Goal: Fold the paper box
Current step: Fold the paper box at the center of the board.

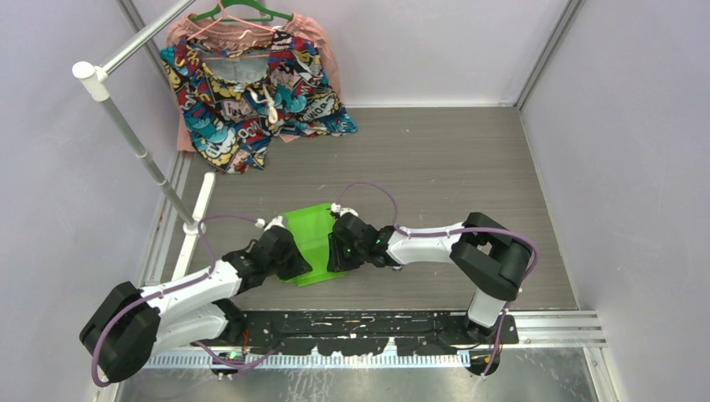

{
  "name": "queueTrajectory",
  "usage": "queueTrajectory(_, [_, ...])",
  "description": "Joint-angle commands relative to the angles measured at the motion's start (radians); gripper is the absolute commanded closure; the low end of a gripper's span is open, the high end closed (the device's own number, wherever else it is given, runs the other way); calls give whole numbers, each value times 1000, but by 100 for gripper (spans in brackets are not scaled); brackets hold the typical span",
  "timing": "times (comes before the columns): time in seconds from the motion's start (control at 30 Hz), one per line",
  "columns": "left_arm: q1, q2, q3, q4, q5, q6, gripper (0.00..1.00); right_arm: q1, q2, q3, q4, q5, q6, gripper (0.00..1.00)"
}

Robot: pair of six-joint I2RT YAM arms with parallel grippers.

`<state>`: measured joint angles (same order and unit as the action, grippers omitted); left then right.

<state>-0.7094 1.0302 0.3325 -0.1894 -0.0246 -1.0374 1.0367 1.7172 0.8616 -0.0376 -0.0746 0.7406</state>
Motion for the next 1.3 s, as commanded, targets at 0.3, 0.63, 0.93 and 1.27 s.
queueTrajectory(0.3, [-52,55,5,64,-92,2,100,7,33,27,-222,54,-50,66])
queueTrajectory(0.63, [-50,121,100,35,-112,40,100,-5,-187,161,-409,153,-118,61])
queueTrajectory(0.93, [-52,203,106,98,-84,39,100,-6,-287,65,-437,154,-78,60])
queueTrajectory(1.27, [-51,242,123,106,-75,48,100,-8,-267,-13,-389,155,-41,61])
